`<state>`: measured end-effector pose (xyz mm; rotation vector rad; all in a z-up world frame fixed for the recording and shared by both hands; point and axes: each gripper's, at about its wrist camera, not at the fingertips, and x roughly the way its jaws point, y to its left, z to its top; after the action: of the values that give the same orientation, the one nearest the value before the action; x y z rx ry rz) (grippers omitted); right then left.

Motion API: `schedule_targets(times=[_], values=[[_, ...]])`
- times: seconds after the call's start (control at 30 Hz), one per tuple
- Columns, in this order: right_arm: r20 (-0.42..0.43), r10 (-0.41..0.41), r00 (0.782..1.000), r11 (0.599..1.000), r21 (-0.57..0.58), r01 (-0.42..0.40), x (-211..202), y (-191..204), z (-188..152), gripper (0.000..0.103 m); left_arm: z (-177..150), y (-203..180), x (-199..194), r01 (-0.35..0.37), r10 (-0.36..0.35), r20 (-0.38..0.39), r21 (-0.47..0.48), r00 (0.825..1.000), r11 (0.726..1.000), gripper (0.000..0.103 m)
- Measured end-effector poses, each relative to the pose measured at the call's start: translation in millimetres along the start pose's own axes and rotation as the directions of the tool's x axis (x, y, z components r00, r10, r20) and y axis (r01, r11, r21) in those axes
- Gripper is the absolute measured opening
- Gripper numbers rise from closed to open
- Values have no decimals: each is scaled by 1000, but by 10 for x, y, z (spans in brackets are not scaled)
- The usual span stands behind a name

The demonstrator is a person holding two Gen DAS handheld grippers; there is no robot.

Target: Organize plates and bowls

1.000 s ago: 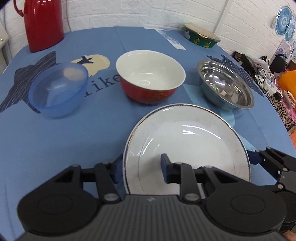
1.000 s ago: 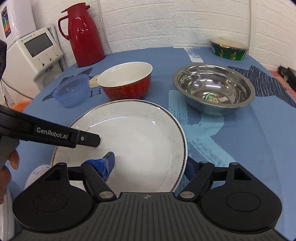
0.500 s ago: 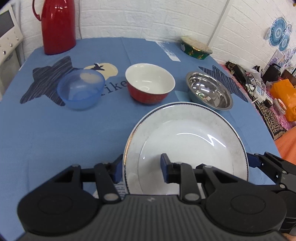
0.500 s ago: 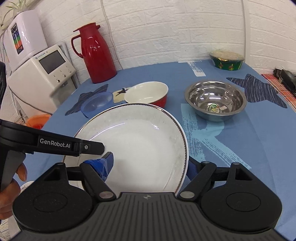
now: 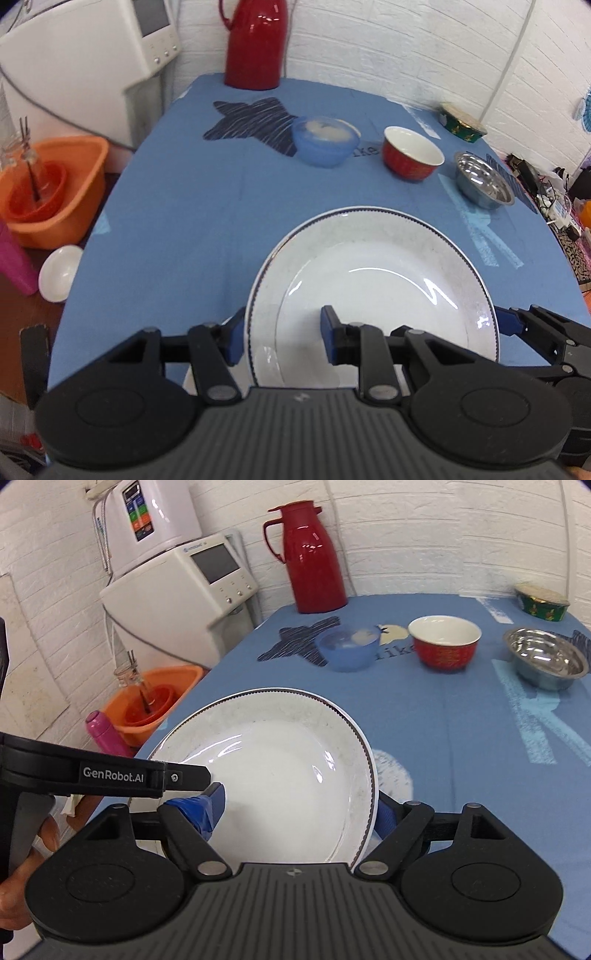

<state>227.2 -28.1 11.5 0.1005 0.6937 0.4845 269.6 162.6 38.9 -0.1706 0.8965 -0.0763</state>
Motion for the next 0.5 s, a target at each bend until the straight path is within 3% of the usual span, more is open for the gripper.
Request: schedule_targets(times=[0.13, 0.33, 0.43, 0.5], values=[[-30, 28, 999, 1000, -12, -28, 59, 227, -171, 69, -279, 264, -87, -19, 19, -8, -34, 1000, 999, 24], [-39, 6, 999, 999, -52, -8, 145, 370, -295, 69, -482, 414, -81, -9, 10, 16, -44, 1000, 999, 25], [-25, 2, 1000, 996, -85, -4, 165, 418, -381, 69, -555, 470, -47, 4, -2, 41, -54, 999, 999, 33], [-19, -14, 1000, 995, -96, 12, 166, 456, -391, 69, -598, 516, -13, 36, -34, 35, -73, 999, 997, 45]])
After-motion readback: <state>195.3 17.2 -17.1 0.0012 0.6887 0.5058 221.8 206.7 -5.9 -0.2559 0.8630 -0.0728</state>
